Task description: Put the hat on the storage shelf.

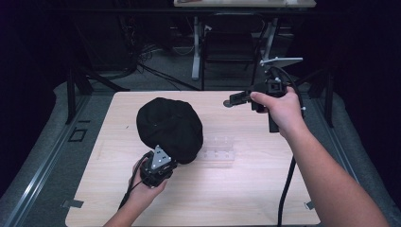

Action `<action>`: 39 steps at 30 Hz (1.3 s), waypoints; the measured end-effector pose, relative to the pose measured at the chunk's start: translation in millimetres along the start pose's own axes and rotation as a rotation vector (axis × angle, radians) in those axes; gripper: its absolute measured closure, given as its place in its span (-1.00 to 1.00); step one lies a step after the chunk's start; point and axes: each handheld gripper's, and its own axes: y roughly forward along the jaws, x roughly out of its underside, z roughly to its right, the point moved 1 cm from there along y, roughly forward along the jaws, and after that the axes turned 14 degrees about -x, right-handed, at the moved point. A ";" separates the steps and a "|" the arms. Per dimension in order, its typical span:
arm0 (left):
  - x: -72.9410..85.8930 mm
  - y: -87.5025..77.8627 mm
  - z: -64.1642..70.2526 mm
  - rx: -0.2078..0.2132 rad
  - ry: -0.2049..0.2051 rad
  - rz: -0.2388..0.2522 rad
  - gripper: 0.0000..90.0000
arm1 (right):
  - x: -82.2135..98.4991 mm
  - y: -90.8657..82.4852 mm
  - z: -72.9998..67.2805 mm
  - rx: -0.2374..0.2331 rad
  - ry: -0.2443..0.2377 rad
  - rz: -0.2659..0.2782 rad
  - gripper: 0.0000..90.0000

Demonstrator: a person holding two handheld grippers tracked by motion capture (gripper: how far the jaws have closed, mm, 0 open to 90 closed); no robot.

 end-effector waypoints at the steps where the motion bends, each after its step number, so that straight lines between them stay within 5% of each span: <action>1: 0.6 -1.0 -1.0 -0.001 -0.003 0.002 0.70 | 1.7 -0.3 0.0 0.023 -0.015 -0.003 0.77; 7: 7.5 -10.8 -13.9 -0.021 -0.040 0.015 0.49 | 15.3 -3.3 5.0 0.092 -0.056 -0.007 0.73; 14: 23.2 -17.9 -37.9 -0.036 -0.155 -0.001 0.26 | 33.6 -11.4 15.6 0.136 -0.073 -0.010 0.68; 27: 45.8 -19.3 -52.7 -0.046 -0.215 -0.034 0.19 | 72.6 -15.9 29.3 0.242 -0.129 -0.008 0.61; 36: 54.6 -18.3 -57.6 -0.058 -0.251 -0.036 0.14 | 95.1 -8.6 55.2 0.288 -0.120 -0.017 0.57; 39: 56.6 -18.0 -58.9 -0.060 -0.261 -0.030 0.12 | 103.6 -6.6 59.4 0.335 -0.154 -0.010 0.53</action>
